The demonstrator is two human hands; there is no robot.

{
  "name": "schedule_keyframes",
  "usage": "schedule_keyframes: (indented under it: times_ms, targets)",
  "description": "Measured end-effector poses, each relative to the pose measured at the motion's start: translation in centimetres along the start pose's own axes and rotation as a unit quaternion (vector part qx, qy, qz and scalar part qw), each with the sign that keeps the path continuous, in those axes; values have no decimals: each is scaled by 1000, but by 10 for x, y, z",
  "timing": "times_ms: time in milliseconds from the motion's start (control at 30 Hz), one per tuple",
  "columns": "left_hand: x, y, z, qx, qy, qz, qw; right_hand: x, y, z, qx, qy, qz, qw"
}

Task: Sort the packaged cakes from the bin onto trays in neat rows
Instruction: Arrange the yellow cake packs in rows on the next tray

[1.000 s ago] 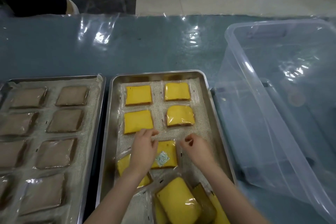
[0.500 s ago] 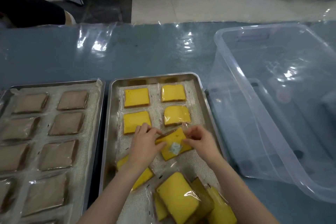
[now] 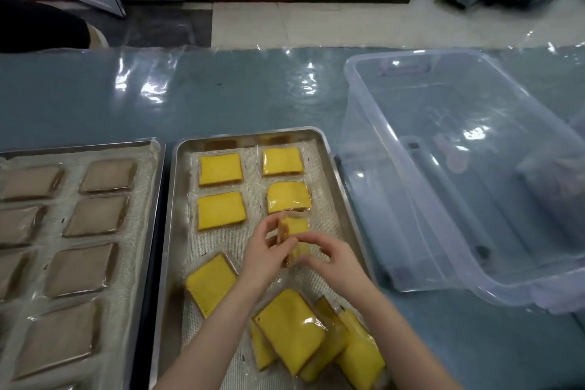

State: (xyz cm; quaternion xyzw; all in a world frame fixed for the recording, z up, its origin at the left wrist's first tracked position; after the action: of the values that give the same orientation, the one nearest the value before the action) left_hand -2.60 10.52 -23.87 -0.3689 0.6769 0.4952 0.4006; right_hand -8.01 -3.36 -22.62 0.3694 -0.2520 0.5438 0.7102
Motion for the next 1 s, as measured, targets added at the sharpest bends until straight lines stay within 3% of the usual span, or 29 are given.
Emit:
schedule_keyframes:
  times_ms: [133, 233, 400, 500, 700, 867, 1000]
  targets:
    - [8, -8, 15, -69, 5, 9, 998, -30, -5, -2, -79, -19, -128, 988]
    - [19, -14, 15, -45, 104, 58, 992, -40, -8, -8, -72, -47, -174, 981]
    - [34, -18, 24, -121, -14, 47, 991, -48, -10, -4, -144, -82, -233, 958]
    - [35, -14, 22, -130, -121, 16, 984, -51, -11, -5, -169, -54, -237, 955]
    - [38, -14, 16, -64, -298, -43, 951, -52, -11, -12, -135, -32, -214, 967]
    - [41, -12, 13, -9, -282, -28, 959, -55, -4, -15, -157, -29, -188, 969]
    - [39, -11, 14, 18, -274, -40, 961, -58, -3, -22, -117, 19, -175, 977]
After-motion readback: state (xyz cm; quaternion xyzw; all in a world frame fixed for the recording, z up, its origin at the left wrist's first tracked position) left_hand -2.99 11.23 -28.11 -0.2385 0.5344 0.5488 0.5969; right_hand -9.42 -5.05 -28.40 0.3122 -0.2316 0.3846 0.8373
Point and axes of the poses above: each hand's wrist, its own y-axis away from the middle knuckle, its own z-axis out of the back of the hand, x = y × z, the point moved 5 cm from there along -y, towards the middle knuckle, and after that the axes turned 12 degrees about y, right-handed, at the moved point
